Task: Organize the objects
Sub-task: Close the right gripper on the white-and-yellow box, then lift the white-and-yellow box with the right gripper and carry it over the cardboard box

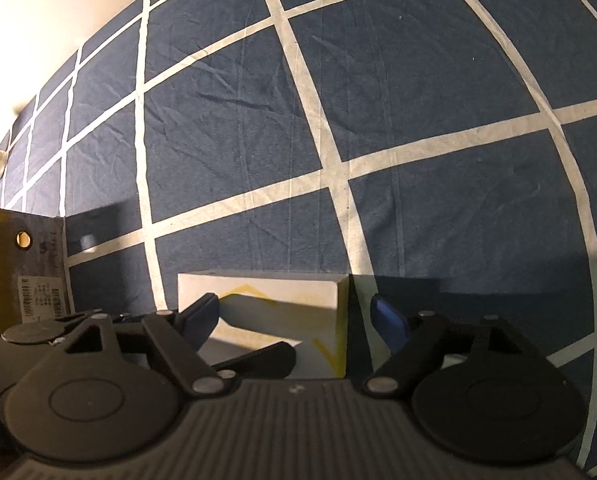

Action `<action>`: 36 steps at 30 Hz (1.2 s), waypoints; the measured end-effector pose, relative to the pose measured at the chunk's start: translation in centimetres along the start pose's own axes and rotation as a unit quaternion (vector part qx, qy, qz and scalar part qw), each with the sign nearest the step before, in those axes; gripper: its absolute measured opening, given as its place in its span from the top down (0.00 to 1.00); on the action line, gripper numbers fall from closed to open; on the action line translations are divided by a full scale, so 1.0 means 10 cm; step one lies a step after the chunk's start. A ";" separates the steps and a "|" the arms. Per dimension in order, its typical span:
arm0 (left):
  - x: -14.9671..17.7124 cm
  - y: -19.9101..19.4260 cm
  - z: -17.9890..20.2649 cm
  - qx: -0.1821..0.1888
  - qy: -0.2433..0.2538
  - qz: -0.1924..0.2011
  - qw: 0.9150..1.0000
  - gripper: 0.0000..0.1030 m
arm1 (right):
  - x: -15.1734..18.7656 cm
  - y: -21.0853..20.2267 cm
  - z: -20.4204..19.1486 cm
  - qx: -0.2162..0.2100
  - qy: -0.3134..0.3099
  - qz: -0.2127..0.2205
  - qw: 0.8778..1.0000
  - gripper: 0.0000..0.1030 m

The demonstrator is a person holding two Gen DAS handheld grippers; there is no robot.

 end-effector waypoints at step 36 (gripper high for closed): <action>0.18 -0.47 -0.14 -0.003 -0.024 0.041 0.999 0.30 | 0.12 -0.28 -0.43 -0.035 -0.039 0.025 0.998 0.33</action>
Point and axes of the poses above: each gripper's, at about its wrist camera, not at the fingertips, and y roughly the way its jaws point, z to its right, x to its underside, the point moved 5 cm from there along y, roughly the way its jaws point, and after that the axes turned 3 degrees about z, right-handed, at the moved point
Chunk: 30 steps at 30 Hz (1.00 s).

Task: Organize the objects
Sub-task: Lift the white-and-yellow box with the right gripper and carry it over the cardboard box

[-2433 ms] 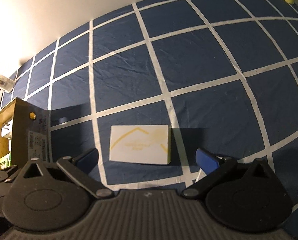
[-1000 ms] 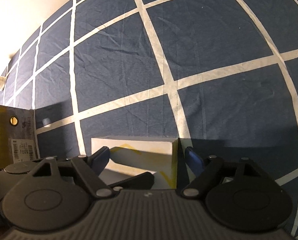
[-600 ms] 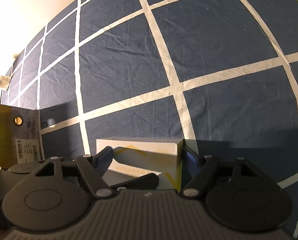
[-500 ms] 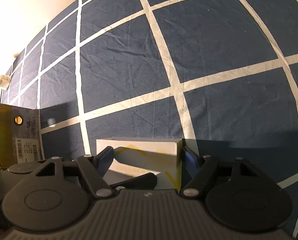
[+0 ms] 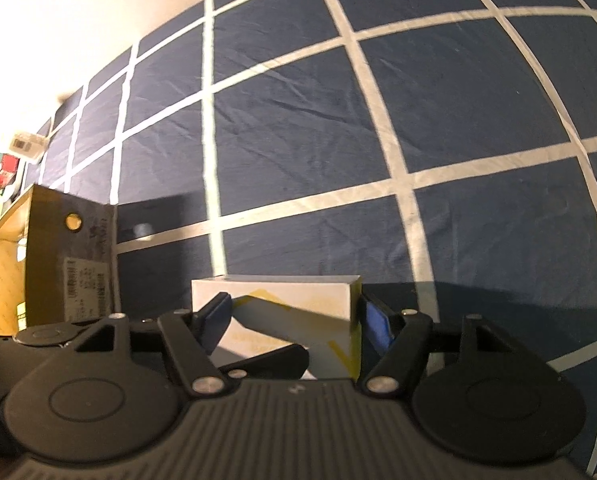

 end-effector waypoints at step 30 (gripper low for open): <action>0.76 -1.33 -0.72 -0.017 -0.002 0.072 0.997 0.30 | 0.80 -0.54 -1.47 -0.019 -0.047 0.052 0.997 0.33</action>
Point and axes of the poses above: each gripper's, at about its wrist camera, not at the fingertips, and y roughly the way its jaws point, z to its right, x to its underside, the point moved 5 cm from there along y, roughly the way its jaws point, and after that the axes turned 3 degrees about z, right-handed, at the moved point
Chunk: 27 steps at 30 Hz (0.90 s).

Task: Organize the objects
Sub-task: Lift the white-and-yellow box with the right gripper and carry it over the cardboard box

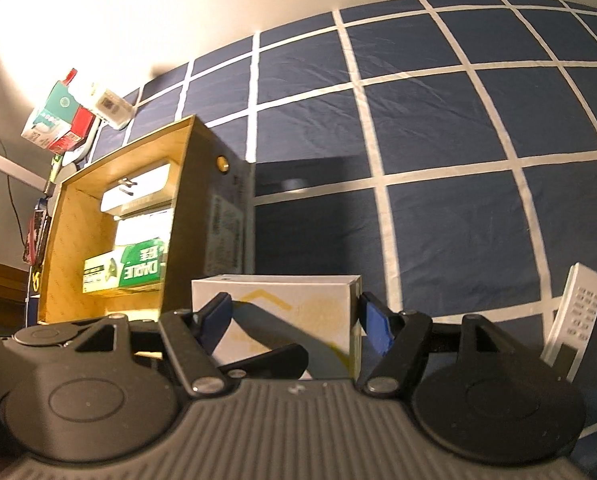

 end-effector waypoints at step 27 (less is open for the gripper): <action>0.01 -0.87 -1.52 0.003 0.002 0.034 0.999 0.30 | 0.14 0.36 -1.74 -0.001 -0.026 0.028 0.999 0.33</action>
Point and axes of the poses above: each gripper's, at about its wrist camera, not at the fingertips, and y roughly the way its jaws point, z to its right, x to its underside, the point moved 5 cm from there along y, roughly the way its jaws point, and after that the axes turned 3 degrees about z, right-handed, at the moved point
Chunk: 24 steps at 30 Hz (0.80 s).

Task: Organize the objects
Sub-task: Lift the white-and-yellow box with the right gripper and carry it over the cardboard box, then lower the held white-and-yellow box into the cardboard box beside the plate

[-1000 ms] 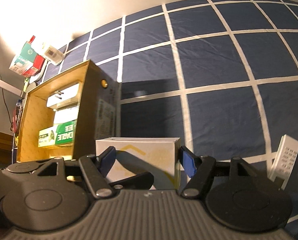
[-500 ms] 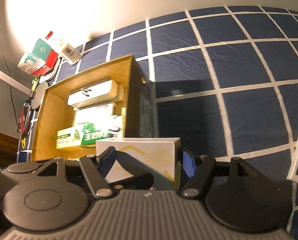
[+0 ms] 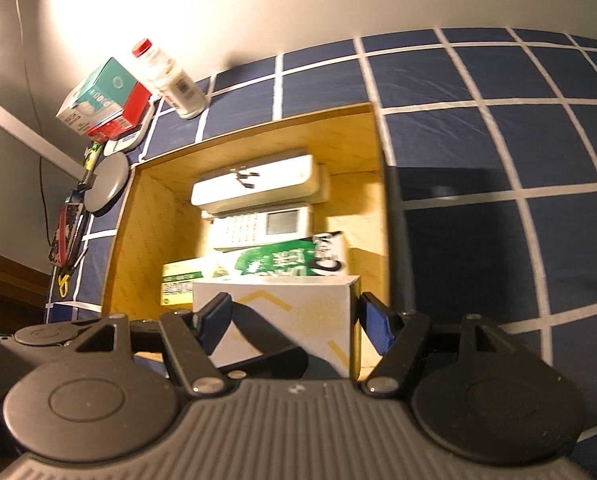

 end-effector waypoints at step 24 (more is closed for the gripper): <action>-0.69 0.50 -1.06 -0.002 -0.046 -0.037 0.998 0.30 | -0.66 1.18 -0.50 -0.003 -0.013 -0.057 0.998 0.33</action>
Point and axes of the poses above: each gripper's, at about its wrist camera, not at the fingertips, and y roughly the way its jaws point, z to its right, x to its underside, the point moved 5 cm from there along y, roughly the way its jaws point, and after that the axes turned 3 degrees about z, right-handed, at the moved point
